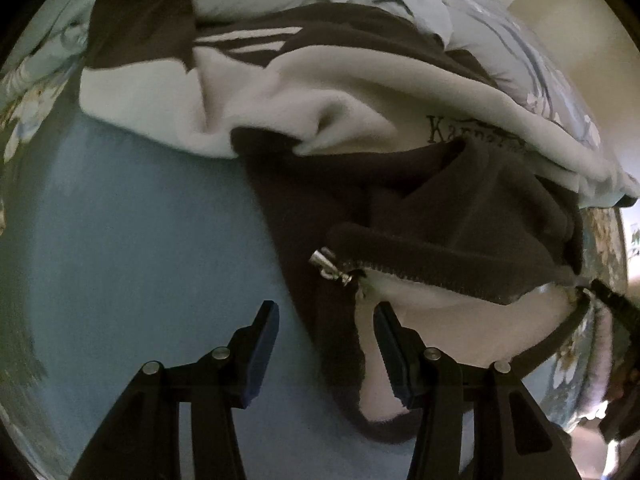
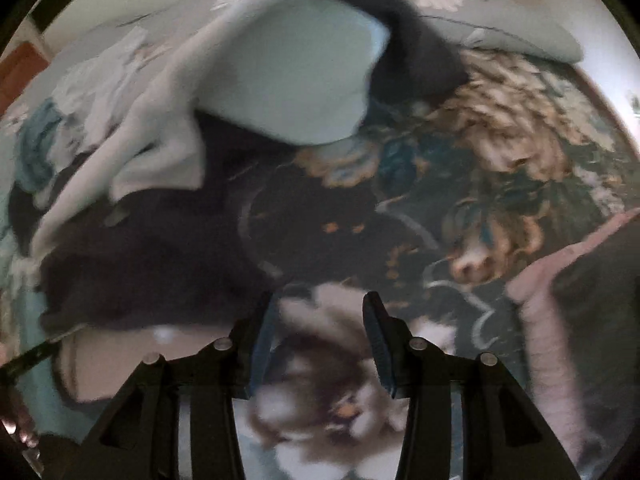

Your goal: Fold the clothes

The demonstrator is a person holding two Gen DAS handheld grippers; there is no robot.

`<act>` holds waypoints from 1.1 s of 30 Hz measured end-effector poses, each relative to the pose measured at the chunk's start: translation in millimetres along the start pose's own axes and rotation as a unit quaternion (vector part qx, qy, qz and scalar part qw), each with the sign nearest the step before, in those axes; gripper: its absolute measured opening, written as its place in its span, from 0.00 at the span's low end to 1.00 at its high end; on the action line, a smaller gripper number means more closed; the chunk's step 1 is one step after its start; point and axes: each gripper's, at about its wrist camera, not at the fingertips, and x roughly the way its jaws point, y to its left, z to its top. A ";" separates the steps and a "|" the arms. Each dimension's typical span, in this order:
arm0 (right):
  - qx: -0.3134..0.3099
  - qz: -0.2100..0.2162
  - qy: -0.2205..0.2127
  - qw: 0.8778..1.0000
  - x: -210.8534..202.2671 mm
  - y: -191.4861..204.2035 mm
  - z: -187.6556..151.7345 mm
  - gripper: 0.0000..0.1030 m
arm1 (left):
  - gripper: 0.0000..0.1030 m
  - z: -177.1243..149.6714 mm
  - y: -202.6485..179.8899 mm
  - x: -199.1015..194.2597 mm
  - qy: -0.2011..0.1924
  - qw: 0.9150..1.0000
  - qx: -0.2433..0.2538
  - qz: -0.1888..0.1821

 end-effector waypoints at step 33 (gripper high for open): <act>-0.072 0.026 0.050 0.996 11.9 12.2 -23.3 0.45 | 0.36 -3.7 -4.4 -14.3 -0.015 0.995 0.046 -0.084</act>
